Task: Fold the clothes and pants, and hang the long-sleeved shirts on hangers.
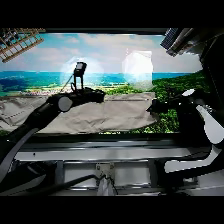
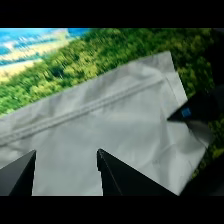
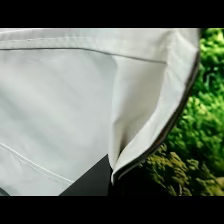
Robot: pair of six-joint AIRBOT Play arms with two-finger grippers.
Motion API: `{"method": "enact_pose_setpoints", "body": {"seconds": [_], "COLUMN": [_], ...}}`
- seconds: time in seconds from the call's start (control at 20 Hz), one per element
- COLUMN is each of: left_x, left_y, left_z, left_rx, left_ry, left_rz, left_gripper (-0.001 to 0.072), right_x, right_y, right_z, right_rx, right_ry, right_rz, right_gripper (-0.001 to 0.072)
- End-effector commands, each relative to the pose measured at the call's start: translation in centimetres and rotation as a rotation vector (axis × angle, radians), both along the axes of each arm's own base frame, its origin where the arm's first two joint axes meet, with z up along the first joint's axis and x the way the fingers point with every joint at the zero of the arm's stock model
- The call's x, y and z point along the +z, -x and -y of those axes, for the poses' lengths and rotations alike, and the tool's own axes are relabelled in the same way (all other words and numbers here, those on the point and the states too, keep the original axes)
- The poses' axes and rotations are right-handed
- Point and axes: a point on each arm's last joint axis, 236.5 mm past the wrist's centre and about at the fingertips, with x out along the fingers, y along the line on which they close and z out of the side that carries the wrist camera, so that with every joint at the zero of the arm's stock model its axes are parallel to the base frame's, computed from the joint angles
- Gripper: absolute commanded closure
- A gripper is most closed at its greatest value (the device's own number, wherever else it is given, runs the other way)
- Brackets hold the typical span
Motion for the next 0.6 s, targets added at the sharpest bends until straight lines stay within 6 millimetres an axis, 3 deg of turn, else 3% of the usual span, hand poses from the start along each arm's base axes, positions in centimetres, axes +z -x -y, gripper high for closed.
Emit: {"method": "enact_pose_setpoints", "body": {"seconds": [0.0, 0.25, 0.3, 0.35, 0.4, 0.55], "left_x": [-2.6, -5.8, -6.1, -6.4, -6.6, -6.9], "left_y": [2.0, 4.3, 4.6, 4.8, 5.0, 5.5], "left_z": [1.6, 1.3, 1.3, 1.3, 1.6, 3.2], "left_rx": [-0.063, -0.104, -0.092, -0.088, -0.086, -0.081], "left_ry": [-0.041, -0.095, -0.092, -0.09, -0.076, -0.034], "left_rz": [-0.072, -0.204, -0.236, -0.255, -0.27, -0.291], "left_gripper": [0.0308, 0.0311, 0.0396, 0.0595, 0.0697, 0.0697], "right_x": [0.3, 1.0, 1.5, 2.1, 2.8, 5.6], "right_y": [-0.1, 0.3, 0.2, 0.1, 0.0, -0.1], "right_z": [0.4, 0.8, 0.9, 1.1, 1.7, 4.3], "right_rx": [-0.014, -0.016, -0.027, -0.041, -0.057, -0.087], "right_ry": [0.027, 0.053, 0.058, 0.071, 0.099, 0.22], "right_rz": [0.002, -0.01, -0.005, 0.002, 0.006, -0.015], "right_gripper": [0.0694, 0.0695, 0.0695, 0.0696, 0.0696, 0.0696]}}
